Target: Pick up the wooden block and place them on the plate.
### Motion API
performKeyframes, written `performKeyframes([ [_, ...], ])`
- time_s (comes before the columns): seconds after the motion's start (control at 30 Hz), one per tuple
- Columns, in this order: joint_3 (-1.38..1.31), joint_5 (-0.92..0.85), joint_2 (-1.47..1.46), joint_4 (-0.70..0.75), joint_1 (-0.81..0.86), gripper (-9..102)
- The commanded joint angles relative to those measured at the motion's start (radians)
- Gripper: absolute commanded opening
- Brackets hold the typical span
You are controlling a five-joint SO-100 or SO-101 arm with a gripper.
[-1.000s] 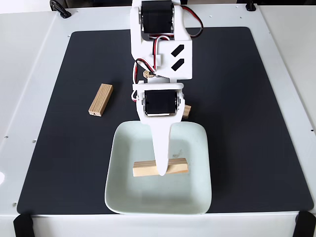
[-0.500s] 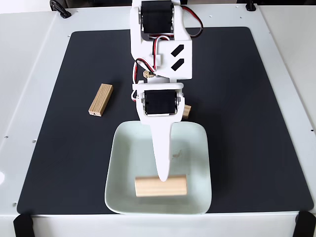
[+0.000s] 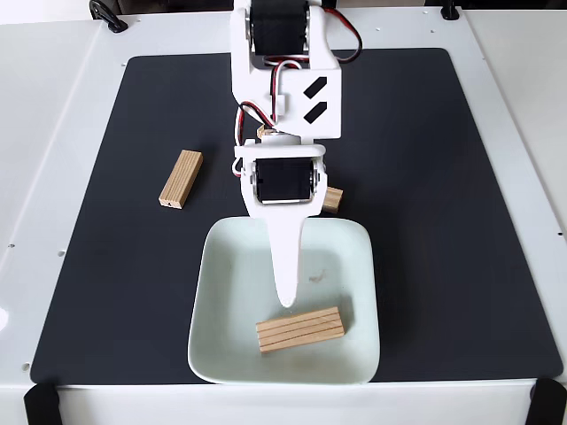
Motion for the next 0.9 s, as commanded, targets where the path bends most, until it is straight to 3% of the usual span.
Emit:
performKeyframes([
  [0.0,0.129,0.008,0.219,-0.006,0.003,0],
  [0.63,1.456,-0.002,1.252,-0.018,-0.031,0],
  [0.87,1.480,0.008,1.278,-0.002,-0.063,-1],
])
